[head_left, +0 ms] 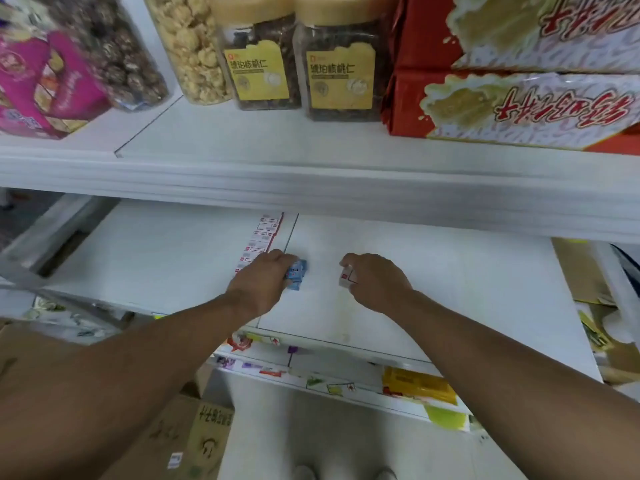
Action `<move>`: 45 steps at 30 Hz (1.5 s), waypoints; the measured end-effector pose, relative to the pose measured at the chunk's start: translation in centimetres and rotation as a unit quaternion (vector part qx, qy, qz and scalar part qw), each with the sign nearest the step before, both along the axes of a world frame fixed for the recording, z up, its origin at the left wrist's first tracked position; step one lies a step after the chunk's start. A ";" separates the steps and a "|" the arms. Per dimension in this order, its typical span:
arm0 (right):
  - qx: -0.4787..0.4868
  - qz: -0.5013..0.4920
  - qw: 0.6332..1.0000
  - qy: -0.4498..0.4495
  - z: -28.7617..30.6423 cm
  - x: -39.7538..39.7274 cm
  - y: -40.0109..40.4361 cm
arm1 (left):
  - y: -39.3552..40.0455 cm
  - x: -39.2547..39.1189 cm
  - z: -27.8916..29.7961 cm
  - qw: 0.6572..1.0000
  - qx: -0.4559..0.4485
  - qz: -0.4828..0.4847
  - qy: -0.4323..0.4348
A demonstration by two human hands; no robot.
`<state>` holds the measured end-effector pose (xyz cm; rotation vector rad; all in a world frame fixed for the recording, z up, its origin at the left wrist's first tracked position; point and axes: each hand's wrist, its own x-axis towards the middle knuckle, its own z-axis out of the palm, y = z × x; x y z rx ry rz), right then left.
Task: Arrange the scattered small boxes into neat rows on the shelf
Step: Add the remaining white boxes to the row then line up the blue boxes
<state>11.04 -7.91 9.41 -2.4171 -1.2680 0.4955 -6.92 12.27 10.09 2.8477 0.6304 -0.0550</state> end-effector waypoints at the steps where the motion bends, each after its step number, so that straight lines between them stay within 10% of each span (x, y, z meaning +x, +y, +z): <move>1: 0.000 0.009 1.000 0.003 0.2 -0.4 0.0 | -0.3 -1.0 0.1 1.000 0.011 0.014 -0.009; 29: -0.085 -0.003 0.993 -0.080 1.6 -18.7 2.8 | 0.5 -19.0 -1.1 0.996 -0.073 0.012 -0.039; 45: -0.094 -0.004 0.995 -0.044 -0.8 -13.5 4.1 | 0.8 -14.8 -2.4 0.998 -0.056 0.004 -0.010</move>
